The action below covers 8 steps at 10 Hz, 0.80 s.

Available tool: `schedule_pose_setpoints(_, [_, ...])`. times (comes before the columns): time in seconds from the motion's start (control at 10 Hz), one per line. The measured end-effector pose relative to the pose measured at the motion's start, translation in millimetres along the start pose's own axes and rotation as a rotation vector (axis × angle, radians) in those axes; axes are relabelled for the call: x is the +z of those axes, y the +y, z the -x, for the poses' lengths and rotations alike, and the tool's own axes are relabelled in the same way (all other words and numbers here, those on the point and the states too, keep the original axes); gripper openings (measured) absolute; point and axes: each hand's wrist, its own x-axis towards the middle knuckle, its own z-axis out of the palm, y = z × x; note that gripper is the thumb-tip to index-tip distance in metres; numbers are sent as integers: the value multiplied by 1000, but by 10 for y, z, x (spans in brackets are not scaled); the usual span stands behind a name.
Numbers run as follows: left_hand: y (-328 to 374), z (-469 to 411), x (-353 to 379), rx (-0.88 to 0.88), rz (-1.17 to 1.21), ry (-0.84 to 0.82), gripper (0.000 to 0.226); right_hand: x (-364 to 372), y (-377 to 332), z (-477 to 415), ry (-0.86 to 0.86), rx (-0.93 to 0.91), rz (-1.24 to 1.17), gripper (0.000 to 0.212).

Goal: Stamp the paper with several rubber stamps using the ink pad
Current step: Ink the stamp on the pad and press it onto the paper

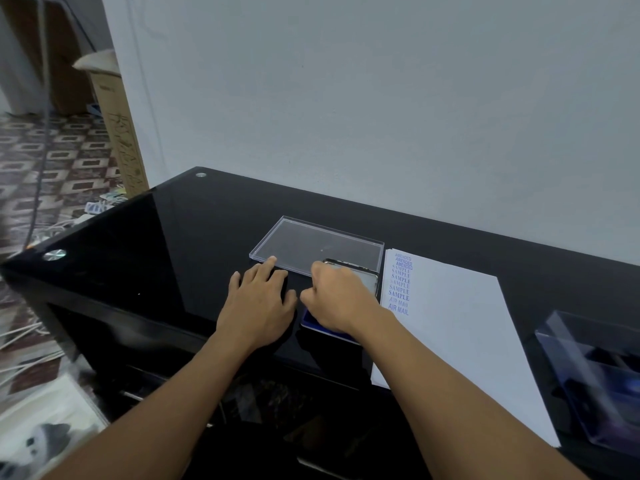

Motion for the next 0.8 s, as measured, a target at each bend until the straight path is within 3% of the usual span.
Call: schedule_pose_setpoints(0.8, [7,7,0,-4,0,-4,50,-58,-74,101,9,50,-45,14])
